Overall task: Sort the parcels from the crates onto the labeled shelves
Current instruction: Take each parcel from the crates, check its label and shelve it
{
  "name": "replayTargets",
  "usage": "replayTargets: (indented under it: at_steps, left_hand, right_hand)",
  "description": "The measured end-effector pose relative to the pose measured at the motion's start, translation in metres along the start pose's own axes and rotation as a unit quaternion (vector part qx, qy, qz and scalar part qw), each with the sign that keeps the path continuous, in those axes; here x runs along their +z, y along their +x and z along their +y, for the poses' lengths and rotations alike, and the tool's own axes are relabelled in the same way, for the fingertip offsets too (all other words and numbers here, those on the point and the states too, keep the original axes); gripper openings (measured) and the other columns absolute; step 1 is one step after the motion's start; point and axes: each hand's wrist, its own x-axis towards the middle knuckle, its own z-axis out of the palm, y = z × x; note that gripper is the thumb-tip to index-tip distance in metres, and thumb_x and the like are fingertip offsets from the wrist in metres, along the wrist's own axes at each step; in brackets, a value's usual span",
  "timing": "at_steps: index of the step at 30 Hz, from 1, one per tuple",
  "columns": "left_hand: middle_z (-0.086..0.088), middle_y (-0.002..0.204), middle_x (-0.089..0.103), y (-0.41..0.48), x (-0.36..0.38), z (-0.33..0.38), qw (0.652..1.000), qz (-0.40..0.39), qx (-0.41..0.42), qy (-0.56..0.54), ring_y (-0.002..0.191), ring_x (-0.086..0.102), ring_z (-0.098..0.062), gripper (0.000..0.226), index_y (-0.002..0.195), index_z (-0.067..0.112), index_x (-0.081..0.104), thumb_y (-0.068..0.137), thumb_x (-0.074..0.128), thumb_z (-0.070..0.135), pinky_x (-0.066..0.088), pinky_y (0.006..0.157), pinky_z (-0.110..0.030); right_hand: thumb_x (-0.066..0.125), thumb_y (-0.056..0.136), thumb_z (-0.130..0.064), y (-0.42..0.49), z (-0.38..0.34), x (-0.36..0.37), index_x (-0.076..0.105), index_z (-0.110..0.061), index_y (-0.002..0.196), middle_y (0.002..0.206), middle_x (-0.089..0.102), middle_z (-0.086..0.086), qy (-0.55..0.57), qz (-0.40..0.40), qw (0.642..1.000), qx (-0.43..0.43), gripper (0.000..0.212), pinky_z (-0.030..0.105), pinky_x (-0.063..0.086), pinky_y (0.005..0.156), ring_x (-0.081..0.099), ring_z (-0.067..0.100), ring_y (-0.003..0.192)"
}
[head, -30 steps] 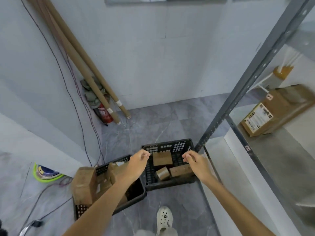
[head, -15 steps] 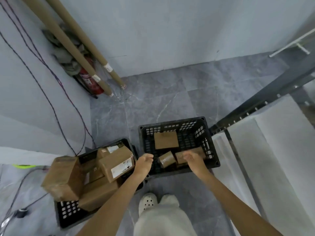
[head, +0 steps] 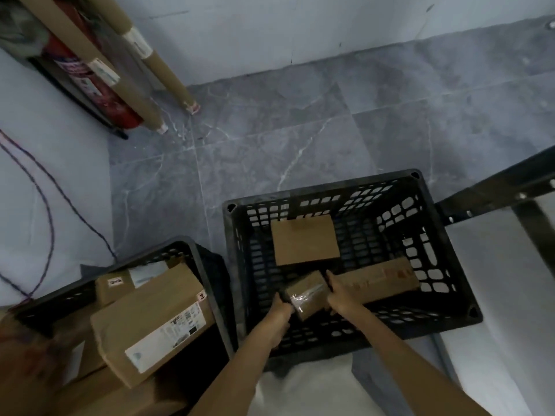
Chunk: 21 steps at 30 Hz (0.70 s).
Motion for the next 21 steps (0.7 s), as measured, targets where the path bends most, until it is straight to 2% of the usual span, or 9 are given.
replayTargets:
  at_steps: [2, 3, 5, 8, 10, 13, 16, 18, 21]
  left_hand:
    - [-0.003, 0.118, 0.057, 0.011, 0.004, -0.004, 0.999, -0.019, -0.016, -0.029, 0.102, 0.054, -0.022, 0.054, 0.137, 0.024, 0.035, 0.089, 0.039, -0.002, 0.043, 0.087, -0.034]
    - [-0.005, 0.113, 0.060, 0.012, 0.005, -0.005, 0.998, -0.026, -0.022, -0.047, 0.095, 0.057, -0.021, 0.054, 0.135, 0.021, 0.038, 0.088, 0.039, -0.004, 0.046, 0.080, -0.032]
    - [-0.007, 0.098, 0.063, 0.002, 0.007, -0.002, 0.997, -0.022, -0.030, -0.070, 0.080, 0.058, -0.021, 0.051, 0.132, 0.014, 0.043, 0.086, 0.038, -0.008, 0.047, 0.069, -0.030]
    - [-0.007, 0.092, 0.062, -0.037, 0.006, 0.007, 0.994, 0.006, -0.019, -0.105, 0.080, 0.060, -0.022, 0.044, 0.126, 0.012, 0.041, 0.088, 0.034, -0.009, 0.048, 0.062, -0.030]
    - [-0.006, 0.093, 0.062, -0.079, 0.007, 0.022, 0.991, 0.015, 0.004, -0.132, 0.083, 0.061, -0.022, 0.040, 0.125, 0.013, 0.040, 0.091, 0.035, -0.007, 0.049, 0.064, -0.032]
    - [-0.004, 0.096, 0.059, -0.147, 0.014, 0.062, 0.989, 0.007, 0.034, -0.146, 0.084, 0.060, -0.022, 0.044, 0.134, 0.014, 0.036, 0.094, 0.034, -0.005, 0.048, 0.075, -0.034]
    - [-0.003, 0.103, 0.059, -0.227, 0.019, 0.107, 0.987, -0.015, 0.092, -0.130, 0.092, 0.059, -0.021, 0.042, 0.129, 0.020, 0.043, 0.095, 0.033, -0.002, 0.044, 0.087, -0.038]
    - [-0.002, 0.102, 0.060, -0.287, 0.021, 0.137, 0.983, -0.015, 0.142, -0.117, 0.092, 0.060, -0.019, 0.035, 0.116, 0.022, 0.051, 0.095, 0.035, -0.001, 0.046, 0.086, -0.037]
    - [-0.001, 0.099, 0.061, -0.383, 0.022, 0.183, 0.971, -0.018, 0.216, -0.098, 0.085, 0.064, -0.015, 0.038, 0.118, 0.021, 0.049, 0.093, 0.037, -0.005, 0.053, 0.069, -0.027]
  right_hand:
    - [0.043, 0.098, -0.012, 0.006, 0.005, 0.009, 0.026, -0.012, 0.147, 0.127, 0.054, 0.006, 0.001, 0.011, 1.000, -0.021, 0.053, 0.018, 0.045, 0.070, 0.054, 0.009, 0.082]
    - [0.044, 0.097, -0.009, 0.006, 0.007, 0.012, 0.034, -0.009, 0.142, 0.127, 0.052, 0.002, 0.010, 0.018, 0.999, -0.035, 0.046, 0.016, 0.043, 0.078, 0.054, 0.010, 0.090]
    - [0.046, 0.094, -0.002, -0.003, 0.008, 0.010, 0.041, -0.009, 0.134, 0.129, 0.054, 0.010, 0.054, 0.022, 0.998, -0.034, 0.041, 0.023, 0.047, 0.084, 0.055, 0.019, 0.105]
    - [0.049, 0.096, -0.010, -0.038, -0.007, -0.006, 0.042, -0.020, 0.128, 0.120, 0.053, 0.008, 0.183, 0.025, 0.983, 0.010, 0.034, 0.028, 0.056, 0.062, 0.059, 0.021, 0.098]
    - [0.050, 0.097, -0.017, -0.069, -0.026, -0.024, 0.046, -0.020, 0.117, 0.113, 0.055, 0.008, 0.243, 0.049, 0.969, 0.009, 0.021, 0.030, 0.056, 0.057, 0.061, 0.020, 0.090]
    - [0.050, 0.097, -0.020, -0.125, -0.065, -0.060, 0.049, -0.017, 0.104, 0.108, 0.059, 0.010, 0.299, 0.093, 0.949, -0.033, 0.007, 0.029, 0.057, 0.052, 0.064, 0.020, 0.085]
    - [0.057, 0.092, -0.033, -0.192, -0.118, -0.101, 0.051, -0.020, 0.095, 0.103, 0.059, 0.001, 0.324, 0.116, 0.934, -0.099, 0.014, 0.027, 0.056, 0.050, 0.064, 0.014, 0.087]
    - [0.061, 0.088, -0.040, -0.243, -0.158, -0.128, 0.050, -0.023, 0.094, 0.103, 0.058, -0.002, 0.321, 0.131, 0.928, -0.137, 0.021, 0.026, 0.056, 0.052, 0.063, 0.014, 0.091]
    - [0.064, 0.087, -0.039, -0.324, -0.215, -0.168, 0.050, -0.020, 0.094, 0.104, 0.057, 0.000, 0.319, 0.170, 0.913, -0.190, 0.025, 0.024, 0.056, 0.054, 0.063, 0.015, 0.090]
